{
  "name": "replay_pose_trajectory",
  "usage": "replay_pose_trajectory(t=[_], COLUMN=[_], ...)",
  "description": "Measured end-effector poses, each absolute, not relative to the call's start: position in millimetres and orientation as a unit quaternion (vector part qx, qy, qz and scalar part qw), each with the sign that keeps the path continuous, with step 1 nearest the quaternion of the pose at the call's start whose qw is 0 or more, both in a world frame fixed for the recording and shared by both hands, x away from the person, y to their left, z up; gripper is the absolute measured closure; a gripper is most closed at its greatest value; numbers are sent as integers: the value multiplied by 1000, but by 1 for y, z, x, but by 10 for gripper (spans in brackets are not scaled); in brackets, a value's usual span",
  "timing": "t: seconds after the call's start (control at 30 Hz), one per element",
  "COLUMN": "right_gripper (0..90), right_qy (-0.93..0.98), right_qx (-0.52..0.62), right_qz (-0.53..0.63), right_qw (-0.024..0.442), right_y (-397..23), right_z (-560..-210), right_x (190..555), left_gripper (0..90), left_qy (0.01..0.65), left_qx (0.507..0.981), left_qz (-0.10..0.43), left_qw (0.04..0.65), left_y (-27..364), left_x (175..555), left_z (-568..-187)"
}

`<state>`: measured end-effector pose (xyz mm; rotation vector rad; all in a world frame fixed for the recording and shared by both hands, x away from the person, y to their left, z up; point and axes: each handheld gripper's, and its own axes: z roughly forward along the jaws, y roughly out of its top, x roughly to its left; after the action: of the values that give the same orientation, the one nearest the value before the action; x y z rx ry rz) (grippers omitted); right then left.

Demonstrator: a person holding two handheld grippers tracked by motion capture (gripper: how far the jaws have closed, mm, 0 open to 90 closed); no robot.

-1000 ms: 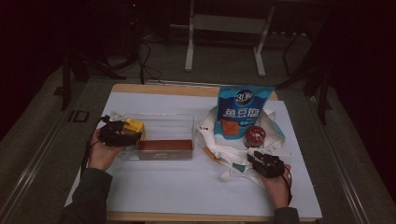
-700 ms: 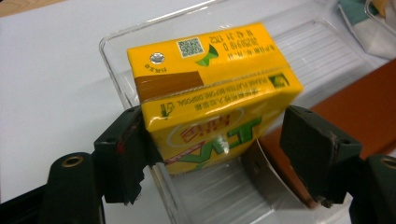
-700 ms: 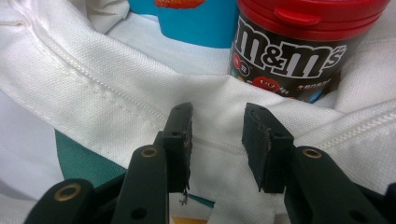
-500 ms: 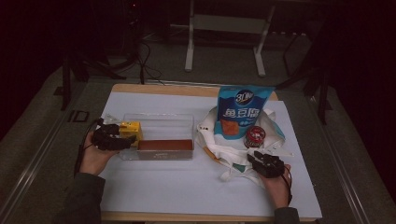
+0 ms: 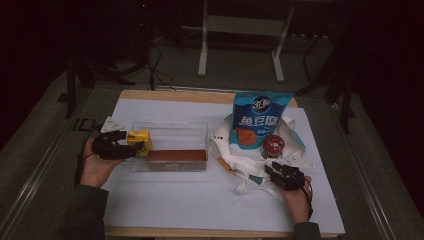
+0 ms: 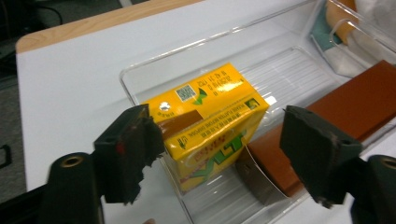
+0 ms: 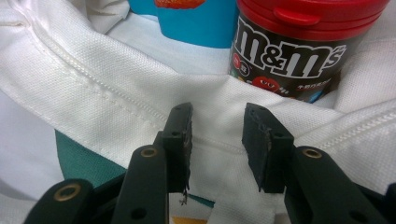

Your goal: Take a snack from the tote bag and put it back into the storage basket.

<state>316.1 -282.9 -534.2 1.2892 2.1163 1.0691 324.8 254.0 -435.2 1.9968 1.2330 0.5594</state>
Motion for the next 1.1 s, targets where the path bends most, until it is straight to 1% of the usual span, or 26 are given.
replay_pose_trajectory(t=[0.23,0.33,0.7,0.83,1.0,1.1], right_gripper=[618,618,603,601,600,597], right_qy=[765,765,765,765,767,769], right_qx=[466,467,466,467,467,465], right_qz=[386,386,390,389,388,386], right_qw=[221,221,215,211,210,211], right_y=[-283,-283,-284,-284,-284,-284], right_z=[-534,-534,-534,-534,-533,-533], right_x=[316,316,317,317,318,318], left_gripper=[251,250,263,263,262,246], left_qy=[468,458,440,429,421,417], left_qx=[775,772,770,778,782,780], left_qz=[225,227,209,213,199,188], left_qw=[361,379,413,407,414,427], left_y=[249,245,233,225,217,215], left_x=[329,329,328,328,328,329], left_z=[-425,-418,-412,-411,-411,-412])
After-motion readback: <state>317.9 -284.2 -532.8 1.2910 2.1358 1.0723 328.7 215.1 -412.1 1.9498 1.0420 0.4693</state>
